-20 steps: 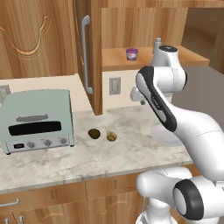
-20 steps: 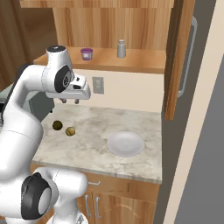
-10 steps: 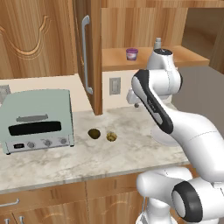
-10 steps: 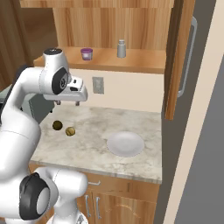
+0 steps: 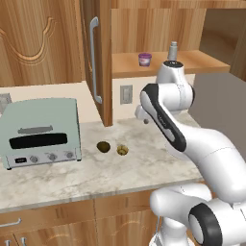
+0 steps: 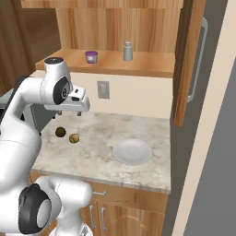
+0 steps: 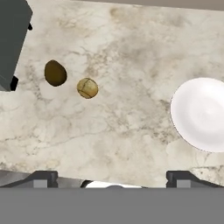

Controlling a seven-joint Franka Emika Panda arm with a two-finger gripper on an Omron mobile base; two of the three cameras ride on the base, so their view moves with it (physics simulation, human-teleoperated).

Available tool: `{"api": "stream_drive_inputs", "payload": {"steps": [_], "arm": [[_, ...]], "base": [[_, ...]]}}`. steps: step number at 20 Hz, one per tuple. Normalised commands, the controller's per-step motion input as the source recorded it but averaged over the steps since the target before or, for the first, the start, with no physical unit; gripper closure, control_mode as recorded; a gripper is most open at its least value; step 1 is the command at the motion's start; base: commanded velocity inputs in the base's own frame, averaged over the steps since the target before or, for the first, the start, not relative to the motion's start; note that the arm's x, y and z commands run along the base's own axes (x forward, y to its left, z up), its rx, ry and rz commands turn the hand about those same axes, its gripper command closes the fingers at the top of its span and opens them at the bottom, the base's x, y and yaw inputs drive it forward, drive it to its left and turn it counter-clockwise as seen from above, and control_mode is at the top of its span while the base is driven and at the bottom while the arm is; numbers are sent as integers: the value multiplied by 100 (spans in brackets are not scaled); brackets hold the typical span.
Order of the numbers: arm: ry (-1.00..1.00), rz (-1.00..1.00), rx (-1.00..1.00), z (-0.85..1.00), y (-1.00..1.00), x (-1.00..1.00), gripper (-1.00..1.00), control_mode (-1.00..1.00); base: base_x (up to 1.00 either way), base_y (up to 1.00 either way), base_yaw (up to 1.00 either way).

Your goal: Pick the avocado and bread from the counter and place them on the plate. Then pick the jam from the cabinet and place it next to the plate. Lastly close the cabinet door.

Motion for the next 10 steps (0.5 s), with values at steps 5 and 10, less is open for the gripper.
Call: {"api": "stream_drive_inputs", "payload": {"steps": [5, 10], "arm": [[4, 0, 1, -27, 10, 12, -100, -100], [3, 0, 1, -30, 9, 23, -100, -100]], "base": [[0, 0, 0], [0, 0, 0]]}}
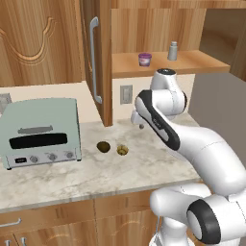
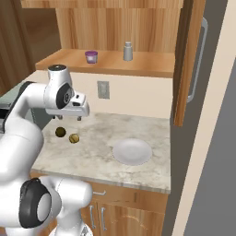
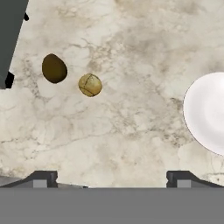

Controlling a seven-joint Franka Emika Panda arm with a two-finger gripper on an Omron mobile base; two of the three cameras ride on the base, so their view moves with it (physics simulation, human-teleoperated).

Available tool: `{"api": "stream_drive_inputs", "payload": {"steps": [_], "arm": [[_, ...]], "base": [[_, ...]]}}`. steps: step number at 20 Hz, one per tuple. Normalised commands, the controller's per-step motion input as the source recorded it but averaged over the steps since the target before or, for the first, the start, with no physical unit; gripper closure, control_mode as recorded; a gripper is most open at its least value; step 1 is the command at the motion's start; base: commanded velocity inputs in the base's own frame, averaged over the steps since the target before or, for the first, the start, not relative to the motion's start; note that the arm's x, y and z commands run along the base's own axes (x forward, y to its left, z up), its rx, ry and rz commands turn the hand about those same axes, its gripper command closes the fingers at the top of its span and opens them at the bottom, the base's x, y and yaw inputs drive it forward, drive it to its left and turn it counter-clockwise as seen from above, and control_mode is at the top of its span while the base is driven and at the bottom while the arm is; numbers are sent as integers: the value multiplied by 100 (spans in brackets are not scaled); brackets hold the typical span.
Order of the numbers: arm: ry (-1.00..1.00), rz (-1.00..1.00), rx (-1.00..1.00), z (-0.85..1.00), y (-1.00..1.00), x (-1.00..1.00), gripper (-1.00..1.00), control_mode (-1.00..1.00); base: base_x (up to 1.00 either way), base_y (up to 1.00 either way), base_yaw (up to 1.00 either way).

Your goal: Pick the avocado and bread from the counter and place them on the plate. Then pick the jam from the cabinet and place it next to the plate. Lastly close the cabinet door.

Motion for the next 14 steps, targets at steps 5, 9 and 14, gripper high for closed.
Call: {"api": "stream_drive_inputs", "payload": {"steps": [5, 9, 14], "arm": [[5, 0, 1, -32, 12, 26, -100, -100], [6, 0, 0, -33, 17, 30, -100, -100], [6, 0, 0, -32, 19, 32, -100, -100]], "base": [[0, 0, 0], [0, 0, 0], [0, 0, 0]]}}
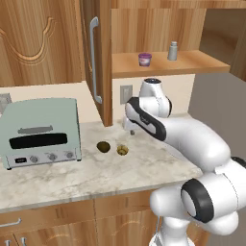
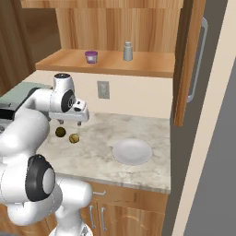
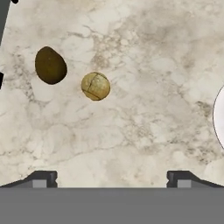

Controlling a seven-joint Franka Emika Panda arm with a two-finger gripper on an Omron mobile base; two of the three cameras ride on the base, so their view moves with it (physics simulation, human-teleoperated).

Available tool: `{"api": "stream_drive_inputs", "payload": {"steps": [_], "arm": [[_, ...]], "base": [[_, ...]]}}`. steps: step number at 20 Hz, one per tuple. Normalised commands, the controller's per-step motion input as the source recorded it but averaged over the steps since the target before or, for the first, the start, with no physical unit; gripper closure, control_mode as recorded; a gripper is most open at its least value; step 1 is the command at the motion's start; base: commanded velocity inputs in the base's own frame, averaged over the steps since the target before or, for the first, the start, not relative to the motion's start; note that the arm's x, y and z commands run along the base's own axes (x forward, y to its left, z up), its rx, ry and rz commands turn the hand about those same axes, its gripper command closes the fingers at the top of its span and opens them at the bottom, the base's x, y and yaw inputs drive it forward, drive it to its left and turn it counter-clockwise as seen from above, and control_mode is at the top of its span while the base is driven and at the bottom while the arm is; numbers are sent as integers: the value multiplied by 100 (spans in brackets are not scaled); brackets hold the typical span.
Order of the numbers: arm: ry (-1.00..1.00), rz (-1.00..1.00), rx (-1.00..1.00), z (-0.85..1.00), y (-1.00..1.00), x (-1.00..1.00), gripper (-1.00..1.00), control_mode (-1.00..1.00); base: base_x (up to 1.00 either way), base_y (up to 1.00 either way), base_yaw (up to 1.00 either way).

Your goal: Pick the avocado and bread from the counter and place them on the plate. Then pick the jam from the cabinet and place it next to the plate. Lastly close the cabinet door.

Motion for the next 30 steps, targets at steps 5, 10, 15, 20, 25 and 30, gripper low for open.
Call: {"api": "stream_drive_inputs", "payload": {"steps": [5, 10, 15, 20, 25, 30], "arm": [[5, 0, 0, -29, 16, 31, -100, -100], [5, 0, 0, -31, 12, 30, -100, -100], [5, 0, 0, -33, 12, 27, -100, -100], [4, 0, 0, -32, 13, 28, -100, -100], [3, 0, 0, -32, 11, 25, -100, -100], [7, 0, 0, -31, 14, 24, -100, -100]], "base": [[0, 0, 0], [0, 0, 0], [0, 0, 0], [0, 0, 0], [0, 0, 0], [0, 0, 0]]}}
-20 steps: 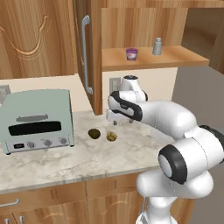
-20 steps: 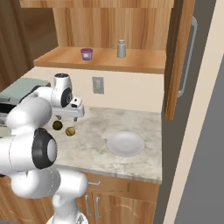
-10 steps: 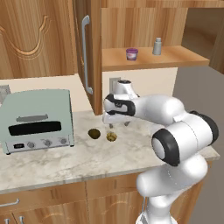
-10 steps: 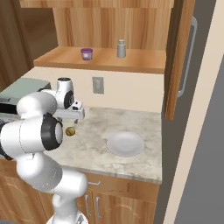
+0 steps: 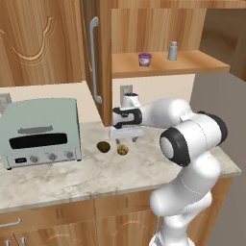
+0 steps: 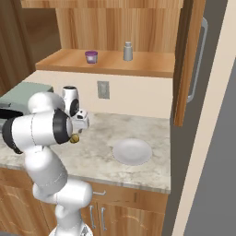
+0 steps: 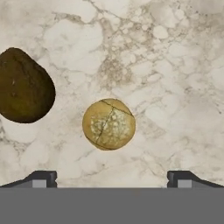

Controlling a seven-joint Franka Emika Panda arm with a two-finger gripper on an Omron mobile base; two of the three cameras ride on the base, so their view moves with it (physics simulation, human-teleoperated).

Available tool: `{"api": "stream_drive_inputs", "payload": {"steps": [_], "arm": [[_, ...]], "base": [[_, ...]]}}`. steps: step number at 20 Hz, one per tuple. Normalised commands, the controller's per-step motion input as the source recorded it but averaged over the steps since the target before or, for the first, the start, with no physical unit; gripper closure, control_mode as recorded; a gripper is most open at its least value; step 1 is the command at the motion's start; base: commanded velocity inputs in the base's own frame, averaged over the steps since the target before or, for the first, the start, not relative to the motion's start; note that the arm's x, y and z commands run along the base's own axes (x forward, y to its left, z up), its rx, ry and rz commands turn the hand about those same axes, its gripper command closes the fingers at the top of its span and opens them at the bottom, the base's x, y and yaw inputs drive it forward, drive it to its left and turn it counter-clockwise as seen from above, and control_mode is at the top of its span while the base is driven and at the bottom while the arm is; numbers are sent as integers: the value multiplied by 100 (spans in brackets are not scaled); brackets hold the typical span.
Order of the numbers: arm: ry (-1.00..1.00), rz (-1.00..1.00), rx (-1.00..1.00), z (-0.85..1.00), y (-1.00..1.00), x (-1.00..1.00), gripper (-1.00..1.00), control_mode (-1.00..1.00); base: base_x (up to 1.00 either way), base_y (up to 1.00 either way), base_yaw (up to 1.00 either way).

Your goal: Pick the avocado and bread from the counter and place them on the plate. Then pick the jam from the cabinet and place it next to the plate. Lastly close the cabinet door.

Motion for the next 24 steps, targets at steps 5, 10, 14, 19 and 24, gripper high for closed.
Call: {"api": "stream_drive_inputs", "payload": {"steps": [5, 10, 14, 19, 24], "arm": [[6, 0, 0, -31, 12, 20, -100, -100], [4, 0, 0, -25, 5, 22, -100, -100], [3, 0, 0, -26, 1, 10, -100, -100], [3, 0, 0, -28, 4, 2, -100, -100], [3, 0, 0, -31, 5, 1, -100, -100]], "base": [[0, 0, 0], [0, 0, 0], [0, 0, 0], [0, 0, 0], [0, 0, 0]]}}
